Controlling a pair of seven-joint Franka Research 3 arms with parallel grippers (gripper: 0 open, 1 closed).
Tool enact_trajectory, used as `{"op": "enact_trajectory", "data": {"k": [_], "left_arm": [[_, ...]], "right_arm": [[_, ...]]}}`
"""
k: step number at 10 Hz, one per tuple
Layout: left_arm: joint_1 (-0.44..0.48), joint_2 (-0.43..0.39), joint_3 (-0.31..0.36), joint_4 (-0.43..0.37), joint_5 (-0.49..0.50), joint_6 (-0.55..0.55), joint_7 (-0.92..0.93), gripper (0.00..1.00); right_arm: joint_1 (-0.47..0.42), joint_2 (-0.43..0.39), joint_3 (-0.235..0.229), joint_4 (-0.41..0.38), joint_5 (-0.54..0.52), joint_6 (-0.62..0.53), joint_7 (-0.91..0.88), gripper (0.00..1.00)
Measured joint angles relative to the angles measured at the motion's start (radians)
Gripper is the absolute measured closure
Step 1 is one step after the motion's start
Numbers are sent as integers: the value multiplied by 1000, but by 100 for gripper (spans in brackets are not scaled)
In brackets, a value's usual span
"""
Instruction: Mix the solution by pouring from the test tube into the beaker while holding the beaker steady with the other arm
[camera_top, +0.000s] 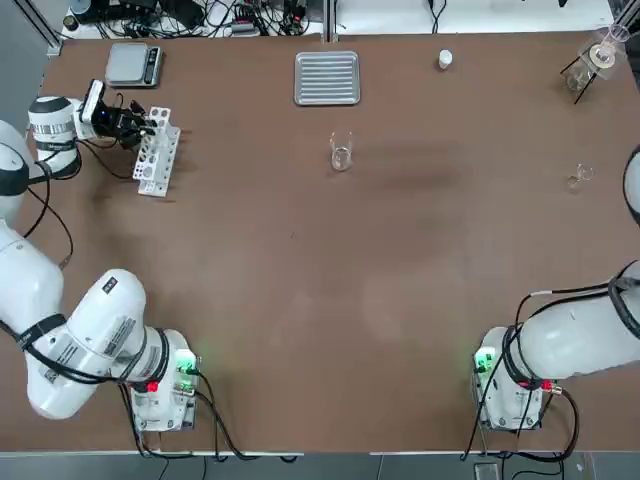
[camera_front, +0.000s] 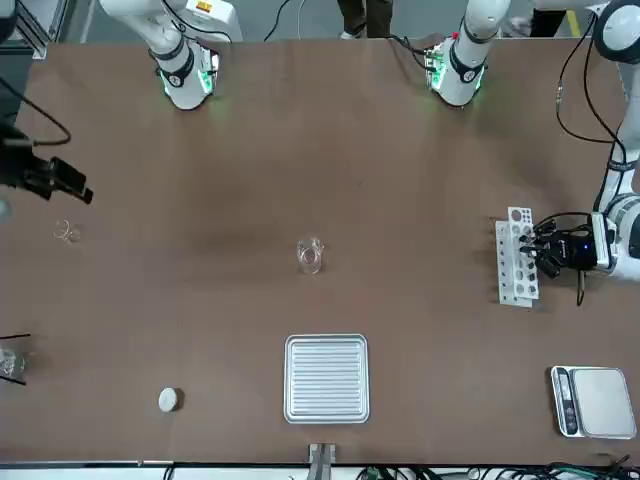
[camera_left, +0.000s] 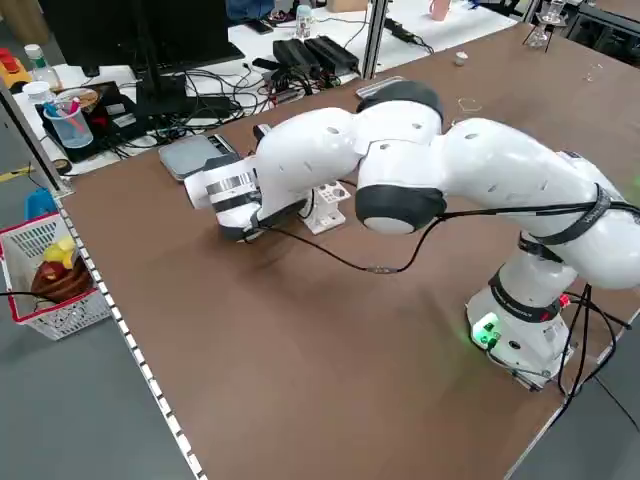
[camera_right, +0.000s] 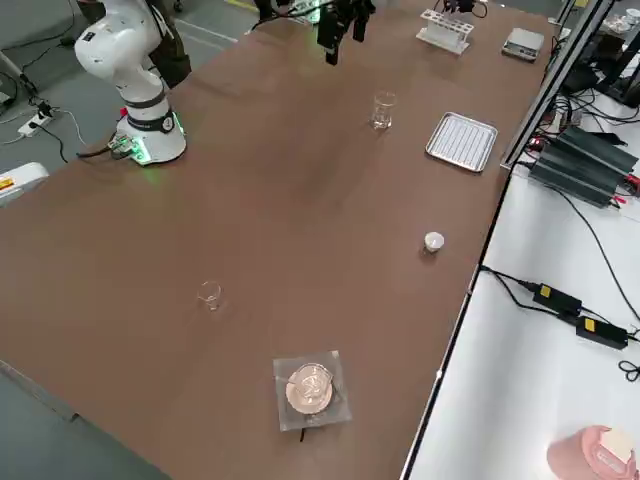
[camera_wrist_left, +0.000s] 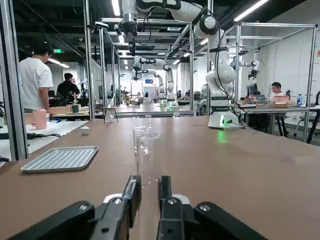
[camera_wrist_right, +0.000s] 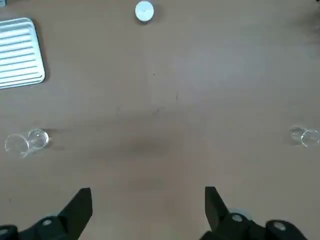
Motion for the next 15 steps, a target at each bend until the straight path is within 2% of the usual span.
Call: {"op": "enact_trajectory", "data": {"k": [7,15], "left_arm": [[2,0,9,13,1,-2,26,79],[-6,10,26,24,1,2,55,79]], "right_arm": [[33,-15,-2,-138,-3,112,3,0],[38,-29,6,-143,-74,127,-20,0]]}}
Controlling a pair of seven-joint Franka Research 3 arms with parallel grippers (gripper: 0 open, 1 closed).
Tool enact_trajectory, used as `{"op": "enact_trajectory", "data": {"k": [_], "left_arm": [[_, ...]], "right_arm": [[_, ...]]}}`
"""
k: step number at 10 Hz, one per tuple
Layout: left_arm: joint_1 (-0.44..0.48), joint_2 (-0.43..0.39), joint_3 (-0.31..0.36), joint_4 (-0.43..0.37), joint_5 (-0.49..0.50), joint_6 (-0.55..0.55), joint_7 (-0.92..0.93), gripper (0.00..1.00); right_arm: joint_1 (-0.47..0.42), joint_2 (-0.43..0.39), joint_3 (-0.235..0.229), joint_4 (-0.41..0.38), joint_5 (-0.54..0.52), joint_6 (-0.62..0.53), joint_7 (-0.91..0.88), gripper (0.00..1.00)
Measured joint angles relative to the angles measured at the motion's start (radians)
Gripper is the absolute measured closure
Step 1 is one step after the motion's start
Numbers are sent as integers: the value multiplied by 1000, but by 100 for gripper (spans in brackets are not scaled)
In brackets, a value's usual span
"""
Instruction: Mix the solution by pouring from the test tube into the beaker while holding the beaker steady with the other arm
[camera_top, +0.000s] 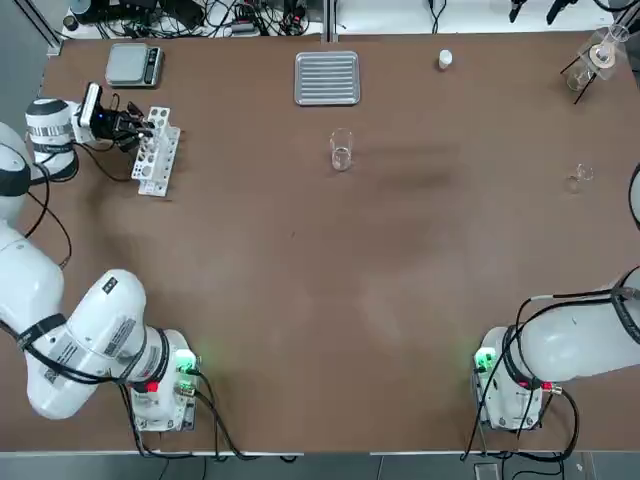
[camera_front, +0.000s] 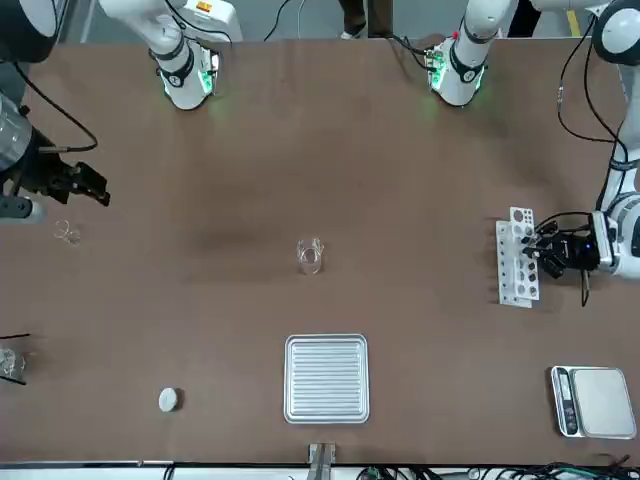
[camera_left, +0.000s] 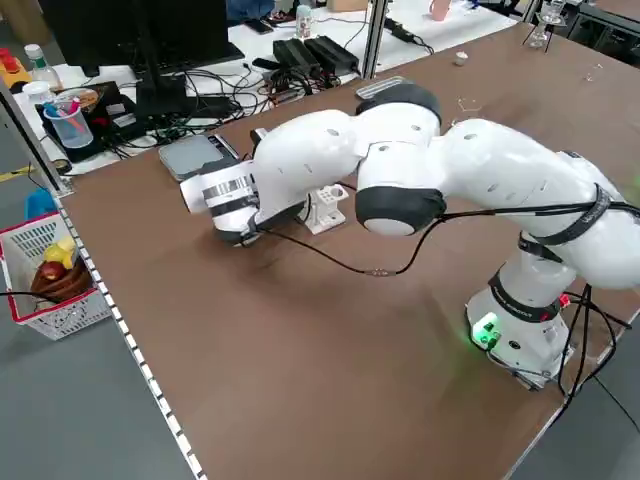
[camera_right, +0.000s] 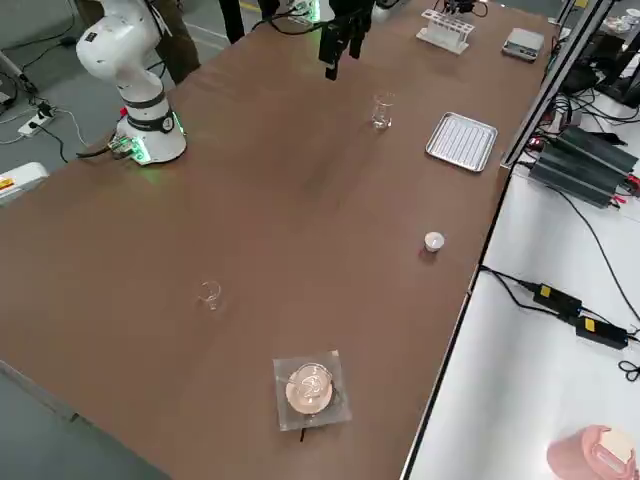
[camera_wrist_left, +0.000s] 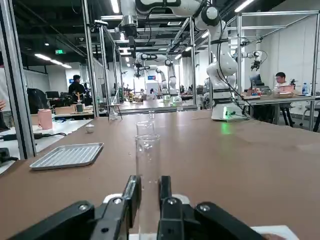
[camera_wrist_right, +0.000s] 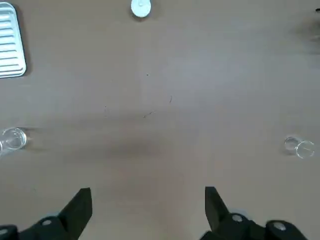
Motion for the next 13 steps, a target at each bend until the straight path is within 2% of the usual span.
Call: {"op": "enact_trajectory", "data": {"k": [3,6,8,10,11,13], "left_arm": [[-1,11,0,8,0,-4,4,79],[-2,11,0,9,0,-2,5,77],[-9,15,-2,21,-2,16,7,65],[-12,15,-2,24,-2,19,7,61],[-13,15,-2,26,-2,21,7,55],[-13,16,-3,30,-4,23,9,25]], "right_arm": [[3,-10,10,1,-10,-5,-1,0],[-31,-12,50,1,-12,-12,-1,0],[-37,-15,53,2,-13,-16,-1,0],[-37,-17,58,2,-14,-13,-1,0],[-36,-17,59,3,-14,-13,-1,0],[-36,-17,62,3,-14,-13,-1,0]]}}
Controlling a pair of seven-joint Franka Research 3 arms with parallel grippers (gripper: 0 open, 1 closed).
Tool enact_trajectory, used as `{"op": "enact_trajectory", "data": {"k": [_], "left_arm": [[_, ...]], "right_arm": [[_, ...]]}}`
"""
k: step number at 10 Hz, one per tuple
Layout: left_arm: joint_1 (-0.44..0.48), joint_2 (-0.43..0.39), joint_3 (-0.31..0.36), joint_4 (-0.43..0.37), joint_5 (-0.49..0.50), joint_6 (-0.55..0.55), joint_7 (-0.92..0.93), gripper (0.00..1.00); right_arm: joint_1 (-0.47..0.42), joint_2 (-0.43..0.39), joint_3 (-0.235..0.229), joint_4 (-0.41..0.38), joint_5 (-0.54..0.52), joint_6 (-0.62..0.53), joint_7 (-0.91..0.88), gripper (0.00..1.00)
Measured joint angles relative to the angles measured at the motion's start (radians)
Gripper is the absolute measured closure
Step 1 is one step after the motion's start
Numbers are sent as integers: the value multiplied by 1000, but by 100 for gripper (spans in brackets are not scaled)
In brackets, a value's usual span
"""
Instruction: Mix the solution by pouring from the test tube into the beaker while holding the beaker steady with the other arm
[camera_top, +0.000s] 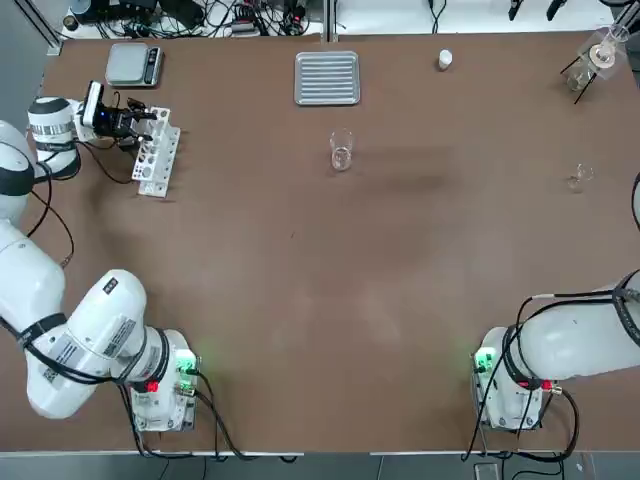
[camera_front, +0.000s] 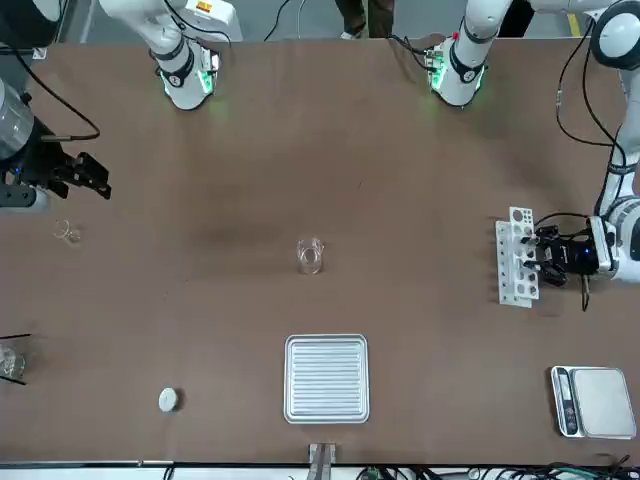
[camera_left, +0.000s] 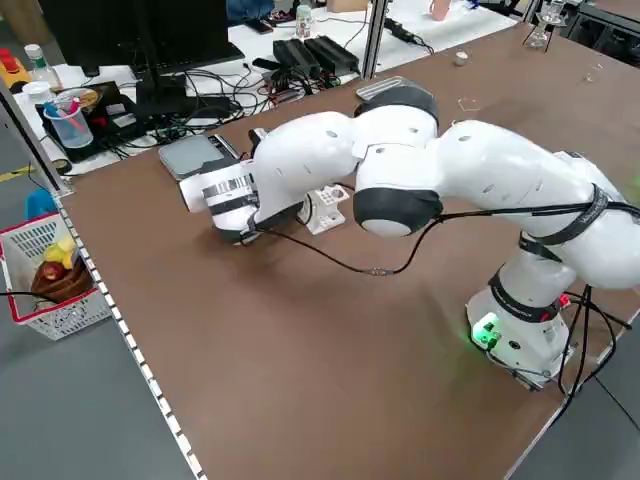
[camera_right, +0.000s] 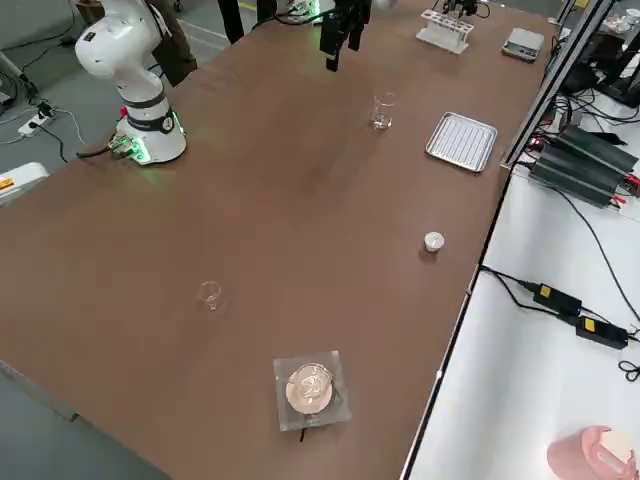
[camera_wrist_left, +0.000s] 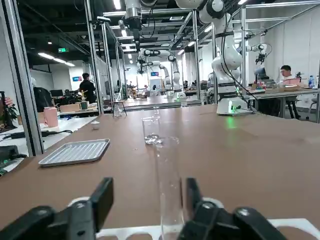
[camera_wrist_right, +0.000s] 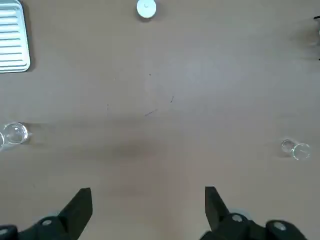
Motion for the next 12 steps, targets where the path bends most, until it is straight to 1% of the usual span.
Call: {"op": "enact_trajectory", "data": {"k": [1,2,4,7,12], "left_arm": [[1,0,0,6,0,0,0,9],[1,0,-1,15,0,0,0,0],[7,-14,-4,23,0,0,0,0],[26,-96,-6,24,16,-1,-1,0],[48,-289,-13,26,193,-2,-1,0]], "right_arm": [[0,0,1,0,0,0,0,0],[0,-2,1,0,0,1,0,0],[0,-6,1,1,-1,1,0,0],[0,-8,1,2,-1,6,0,0],[-2,-9,1,9,-3,7,0,0]]}}
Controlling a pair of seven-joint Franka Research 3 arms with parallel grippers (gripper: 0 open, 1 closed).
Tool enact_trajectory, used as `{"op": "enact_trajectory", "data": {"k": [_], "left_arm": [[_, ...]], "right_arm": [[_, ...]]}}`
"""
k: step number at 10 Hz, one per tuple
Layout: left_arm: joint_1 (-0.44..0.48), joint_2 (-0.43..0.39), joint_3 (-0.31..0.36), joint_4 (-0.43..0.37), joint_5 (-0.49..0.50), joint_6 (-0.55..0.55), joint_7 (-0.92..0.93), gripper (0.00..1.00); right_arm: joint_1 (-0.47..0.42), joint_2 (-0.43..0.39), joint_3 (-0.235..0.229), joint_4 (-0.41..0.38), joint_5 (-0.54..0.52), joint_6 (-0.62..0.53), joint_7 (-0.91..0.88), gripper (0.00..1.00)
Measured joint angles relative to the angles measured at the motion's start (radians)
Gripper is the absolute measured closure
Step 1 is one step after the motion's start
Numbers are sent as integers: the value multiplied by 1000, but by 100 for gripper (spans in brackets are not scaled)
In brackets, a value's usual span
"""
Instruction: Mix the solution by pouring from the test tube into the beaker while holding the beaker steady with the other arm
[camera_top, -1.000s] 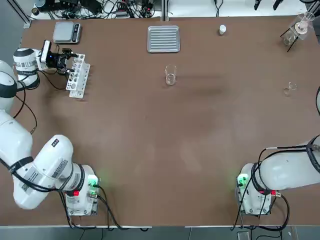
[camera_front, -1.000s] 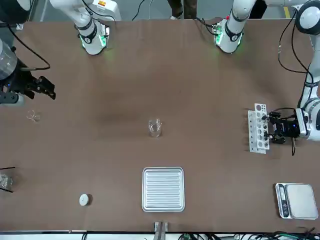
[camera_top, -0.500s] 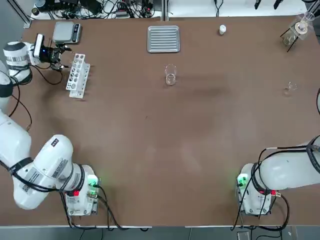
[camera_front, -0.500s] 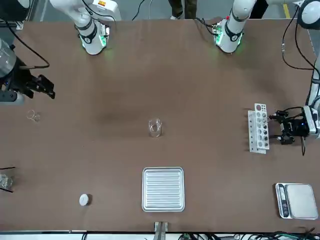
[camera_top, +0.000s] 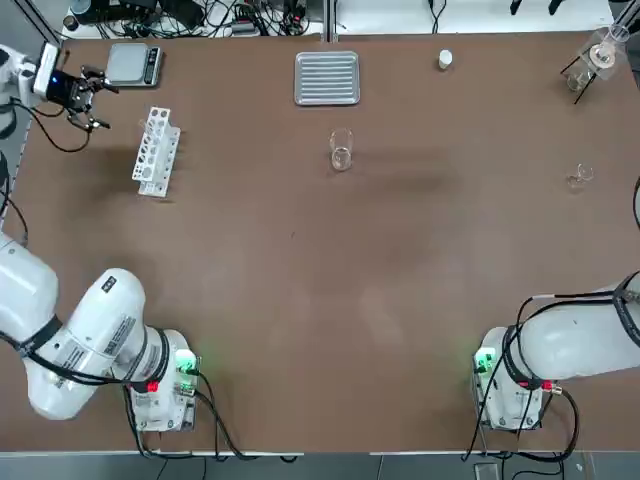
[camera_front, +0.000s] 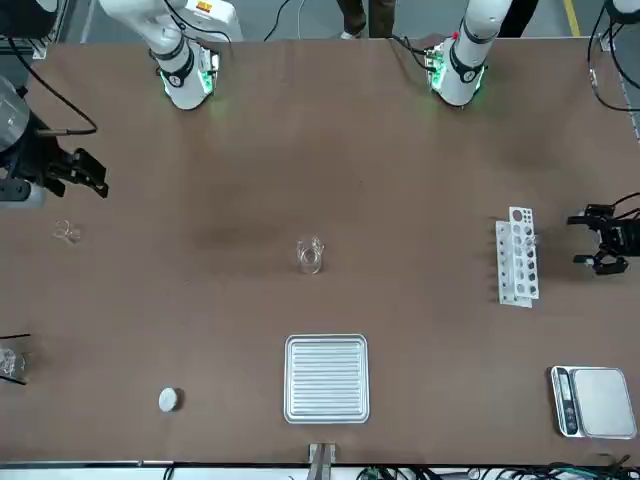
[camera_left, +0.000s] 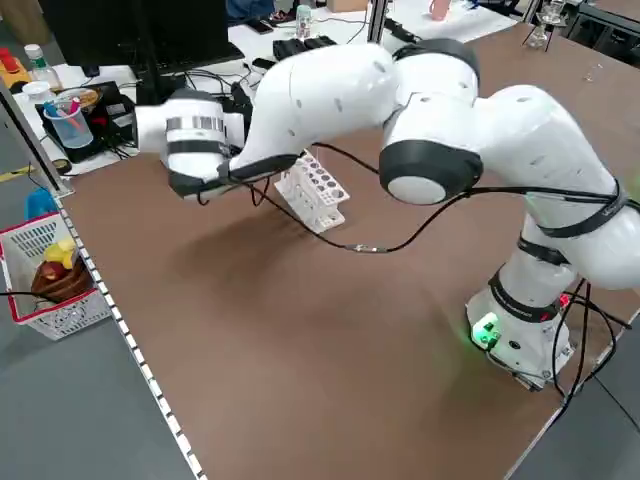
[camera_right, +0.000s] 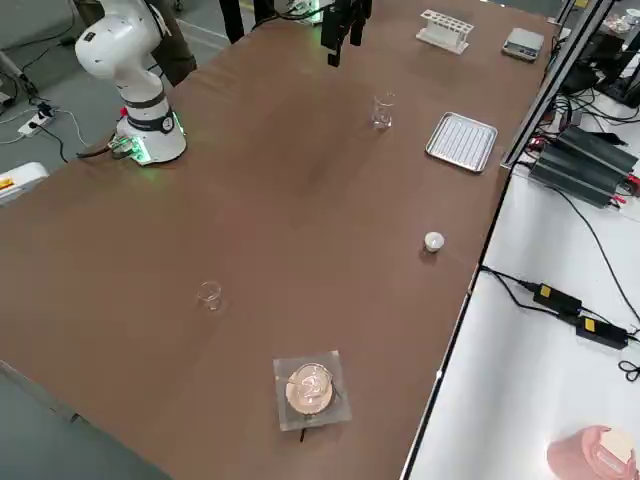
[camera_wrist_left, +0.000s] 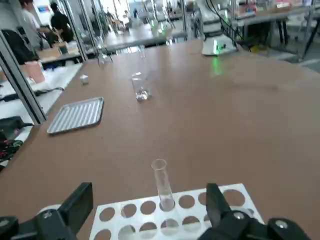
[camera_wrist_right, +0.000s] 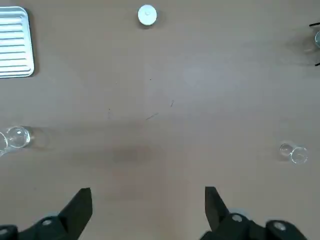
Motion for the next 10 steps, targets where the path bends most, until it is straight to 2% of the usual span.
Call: {"op": "enact_trajectory", "data": {"k": [2,5,7,10], "left_arm": [[-22,-100,-29,-13,73,-6,-2,0],[-146,-240,-34,-93,87,50,-11,0],[-258,-292,-28,-119,87,114,-32,0],[-329,-374,-20,-188,87,212,-111,0]], "right_arm": [[0,0,0,0,0,0,0,0],[-2,-1,0,0,-1,0,0,0],[-2,-1,0,0,-1,0,0,0],[-3,-1,0,0,-1,1,0,0]]}}
